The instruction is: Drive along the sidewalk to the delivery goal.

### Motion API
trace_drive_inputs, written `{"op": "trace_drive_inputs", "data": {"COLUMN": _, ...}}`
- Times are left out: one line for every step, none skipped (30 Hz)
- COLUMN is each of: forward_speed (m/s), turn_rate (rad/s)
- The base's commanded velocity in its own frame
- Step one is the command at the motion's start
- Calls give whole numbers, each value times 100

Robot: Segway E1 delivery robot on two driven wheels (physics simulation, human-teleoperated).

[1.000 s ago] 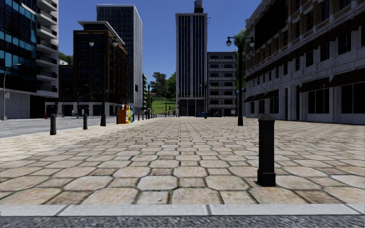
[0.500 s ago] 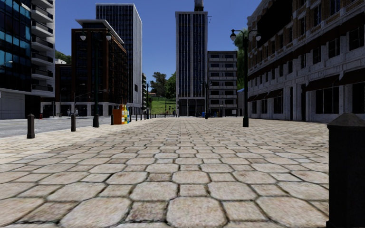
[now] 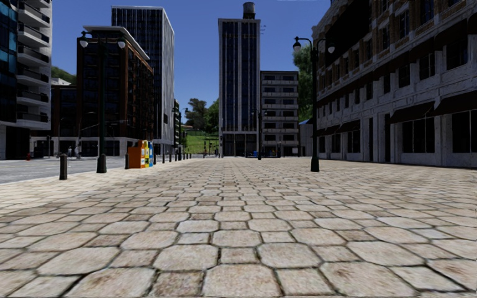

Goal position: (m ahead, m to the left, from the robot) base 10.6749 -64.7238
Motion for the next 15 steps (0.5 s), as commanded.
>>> {"op": "trace_drive_inputs", "data": {"forward_speed": 147, "turn_rate": -54}}
{"op": "trace_drive_inputs", "data": {"forward_speed": 147, "turn_rate": -54}}
{"op": "trace_drive_inputs", "data": {"forward_speed": 147, "turn_rate": -54}}
{"op": "trace_drive_inputs", "data": {"forward_speed": 147, "turn_rate": -54}}
{"op": "trace_drive_inputs", "data": {"forward_speed": 147, "turn_rate": -54}}
{"op": "trace_drive_inputs", "data": {"forward_speed": 147, "turn_rate": -54}}
{"op": "trace_drive_inputs", "data": {"forward_speed": 147, "turn_rate": -54}}
{"op": "trace_drive_inputs", "data": {"forward_speed": 147, "turn_rate": -54}}
{"op": "trace_drive_inputs", "data": {"forward_speed": 147, "turn_rate": -54}}
{"op": "trace_drive_inputs", "data": {"forward_speed": 146, "turn_rate": -54}}
{"op": "trace_drive_inputs", "data": {"forward_speed": 146, "turn_rate": -54}}
{"op": "trace_drive_inputs", "data": {"forward_speed": 146, "turn_rate": -54}}
{"op": "trace_drive_inputs", "data": {"forward_speed": 146, "turn_rate": -54}}
{"op": "trace_drive_inputs", "data": {"forward_speed": 146, "turn_rate": -54}}
{"op": "trace_drive_inputs", "data": {"forward_speed": 146, "turn_rate": -54}}
